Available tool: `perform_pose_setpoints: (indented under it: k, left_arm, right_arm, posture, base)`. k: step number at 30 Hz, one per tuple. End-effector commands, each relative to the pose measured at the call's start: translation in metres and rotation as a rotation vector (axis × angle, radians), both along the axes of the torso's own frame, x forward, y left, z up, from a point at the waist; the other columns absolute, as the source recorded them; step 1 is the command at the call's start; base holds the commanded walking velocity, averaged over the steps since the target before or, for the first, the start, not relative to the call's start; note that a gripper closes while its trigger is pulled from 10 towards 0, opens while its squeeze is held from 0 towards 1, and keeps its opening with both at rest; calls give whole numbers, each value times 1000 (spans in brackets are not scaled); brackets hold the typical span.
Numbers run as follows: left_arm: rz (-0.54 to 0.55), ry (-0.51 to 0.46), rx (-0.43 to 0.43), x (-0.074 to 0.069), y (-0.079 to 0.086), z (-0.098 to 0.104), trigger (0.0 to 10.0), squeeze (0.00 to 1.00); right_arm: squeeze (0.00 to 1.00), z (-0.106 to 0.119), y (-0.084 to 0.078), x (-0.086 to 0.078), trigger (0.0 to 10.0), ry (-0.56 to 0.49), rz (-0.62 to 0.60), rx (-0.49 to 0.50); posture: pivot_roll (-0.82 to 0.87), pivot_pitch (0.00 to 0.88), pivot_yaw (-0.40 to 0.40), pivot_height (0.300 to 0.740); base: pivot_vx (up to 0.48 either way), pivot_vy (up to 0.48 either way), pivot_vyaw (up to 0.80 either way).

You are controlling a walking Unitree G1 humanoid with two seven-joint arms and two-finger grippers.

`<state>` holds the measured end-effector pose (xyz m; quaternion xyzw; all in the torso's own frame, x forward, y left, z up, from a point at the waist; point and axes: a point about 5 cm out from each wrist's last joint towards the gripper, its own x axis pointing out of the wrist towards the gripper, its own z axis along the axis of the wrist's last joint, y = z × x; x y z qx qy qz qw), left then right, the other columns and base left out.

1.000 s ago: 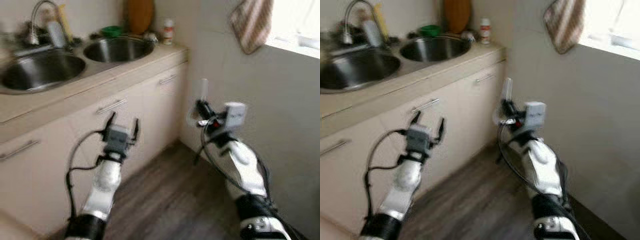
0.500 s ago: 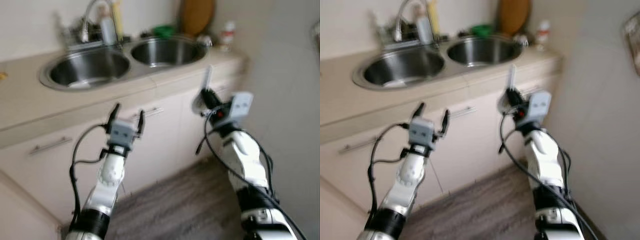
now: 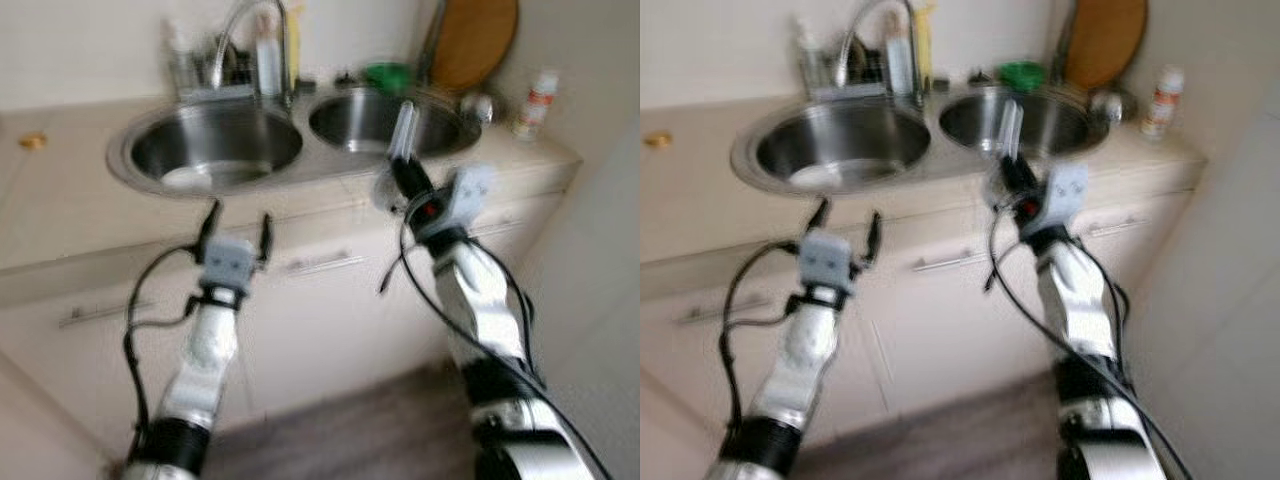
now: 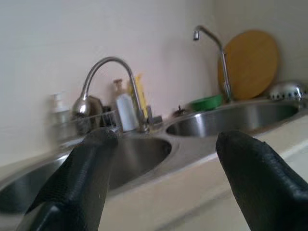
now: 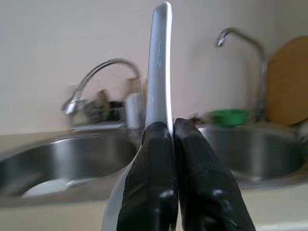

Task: Kitchen organization

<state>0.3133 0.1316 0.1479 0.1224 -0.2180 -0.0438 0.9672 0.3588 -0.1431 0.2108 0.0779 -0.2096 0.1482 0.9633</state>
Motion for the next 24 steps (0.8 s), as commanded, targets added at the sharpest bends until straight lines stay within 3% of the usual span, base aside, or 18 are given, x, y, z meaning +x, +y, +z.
perform_pose_setpoints:
  k: [1, 24]
  left_arm:
    - [22, -17, 11, 1, 9, 5, 10000, 0]
    - [29, -63, 14, 2, 10, 16, 10000, 0]
  right_arm:
    - [0, 9, 10, 2, 0, -27, 23, 15]
    - [0, 13, 9, 12, 0, -16, 8, 19]
  posture:
    - [55, 0, -28, 740]
    - [73, 0, -26, 740]
  base:
    - [266, 0, 0]
    - [362, 0, 0]
